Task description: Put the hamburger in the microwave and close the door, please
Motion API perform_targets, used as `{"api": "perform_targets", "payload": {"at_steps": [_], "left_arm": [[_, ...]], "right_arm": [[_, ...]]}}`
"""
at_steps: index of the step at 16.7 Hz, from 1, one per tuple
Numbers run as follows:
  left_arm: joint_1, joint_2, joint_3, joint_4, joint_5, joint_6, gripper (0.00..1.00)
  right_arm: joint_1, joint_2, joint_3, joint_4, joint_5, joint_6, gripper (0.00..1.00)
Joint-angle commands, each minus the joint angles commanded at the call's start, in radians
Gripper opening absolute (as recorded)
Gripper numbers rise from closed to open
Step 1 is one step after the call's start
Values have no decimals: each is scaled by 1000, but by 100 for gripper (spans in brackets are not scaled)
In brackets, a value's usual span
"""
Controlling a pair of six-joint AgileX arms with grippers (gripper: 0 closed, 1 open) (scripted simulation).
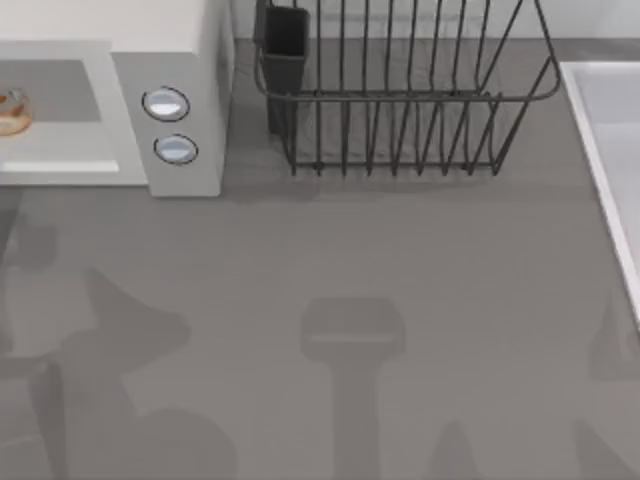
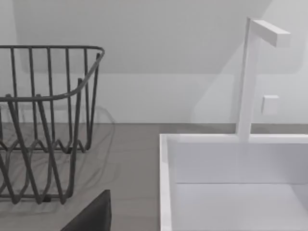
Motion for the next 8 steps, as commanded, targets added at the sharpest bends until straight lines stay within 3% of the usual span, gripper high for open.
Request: {"api": "perform_targets", "payload": {"at_steps": [4, 8], "left_arm": [[-15, -66, -23, -19, -5, -4, 100], [-63, -278, -97, -80, -23, -17, 100]], "right_arm": [[0, 0, 0, 0, 0, 0, 100], [0, 0, 0, 0, 0, 0, 100]]}}
